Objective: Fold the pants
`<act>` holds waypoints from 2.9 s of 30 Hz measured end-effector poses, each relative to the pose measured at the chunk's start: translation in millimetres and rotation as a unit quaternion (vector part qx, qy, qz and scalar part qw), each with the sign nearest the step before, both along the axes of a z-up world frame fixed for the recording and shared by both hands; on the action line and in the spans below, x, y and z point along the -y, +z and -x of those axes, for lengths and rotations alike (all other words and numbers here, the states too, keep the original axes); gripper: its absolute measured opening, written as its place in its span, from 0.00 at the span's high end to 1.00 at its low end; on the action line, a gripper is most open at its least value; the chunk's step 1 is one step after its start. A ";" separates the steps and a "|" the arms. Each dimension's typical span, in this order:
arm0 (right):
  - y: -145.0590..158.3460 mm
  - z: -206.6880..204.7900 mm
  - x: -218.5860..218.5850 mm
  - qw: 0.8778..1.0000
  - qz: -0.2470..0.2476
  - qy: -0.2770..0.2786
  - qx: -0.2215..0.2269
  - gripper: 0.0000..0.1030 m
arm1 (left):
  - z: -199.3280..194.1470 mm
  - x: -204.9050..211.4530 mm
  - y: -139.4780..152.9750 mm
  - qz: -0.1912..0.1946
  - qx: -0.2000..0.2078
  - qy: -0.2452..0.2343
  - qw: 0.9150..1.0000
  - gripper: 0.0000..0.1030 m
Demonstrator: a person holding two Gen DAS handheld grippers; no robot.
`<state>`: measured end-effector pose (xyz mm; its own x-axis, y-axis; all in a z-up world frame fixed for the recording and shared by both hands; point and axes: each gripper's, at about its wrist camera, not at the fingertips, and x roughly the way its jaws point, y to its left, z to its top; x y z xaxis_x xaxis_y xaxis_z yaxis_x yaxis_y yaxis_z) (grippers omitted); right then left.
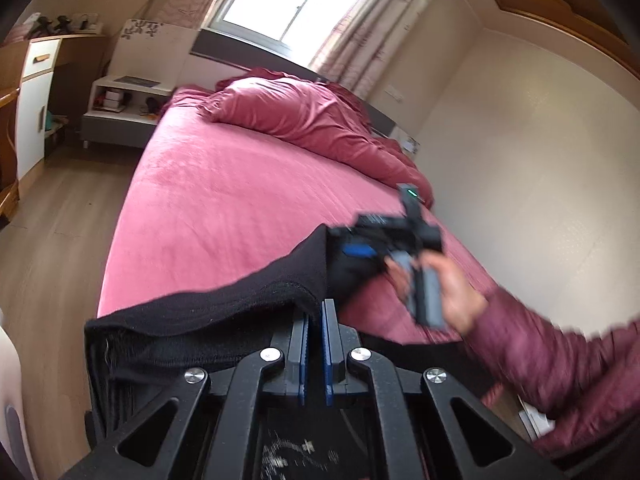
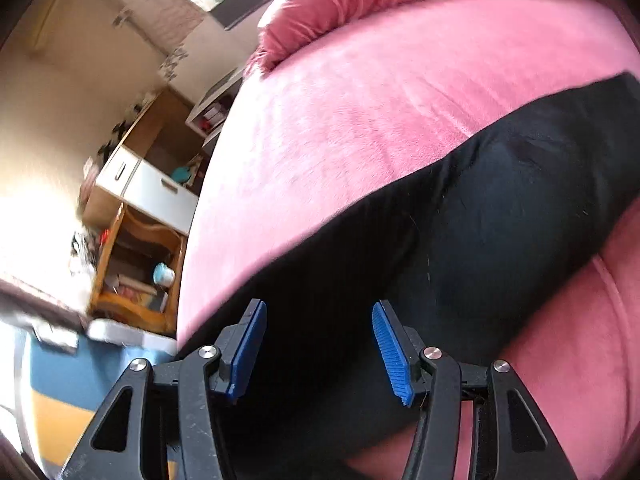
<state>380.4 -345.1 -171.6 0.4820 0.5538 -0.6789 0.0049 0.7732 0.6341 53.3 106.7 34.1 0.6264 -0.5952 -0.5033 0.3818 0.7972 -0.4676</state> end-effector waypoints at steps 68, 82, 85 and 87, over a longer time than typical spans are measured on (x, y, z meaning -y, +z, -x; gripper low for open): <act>-92.6 281.8 59.8 0.994 0.031 0.090 -0.048 0.92 | 91.6 -143.5 -137.1 0.230 -0.314 0.267 0.882 0.62; -83.5 285.0 64.9 0.996 0.022 0.085 -0.033 0.92 | 16.8 -113.7 -91.6 0.159 -0.237 0.255 0.924 0.91; -60.3 289.4 69.0 0.996 -0.003 0.089 0.003 0.92 | 20.1 -113.9 -57.1 0.147 -0.170 0.232 0.946 0.91; -52.8 293.8 70.1 0.995 0.002 0.098 0.014 0.92 | 24.9 -116.0 -59.7 0.130 -0.172 0.225 0.950 0.91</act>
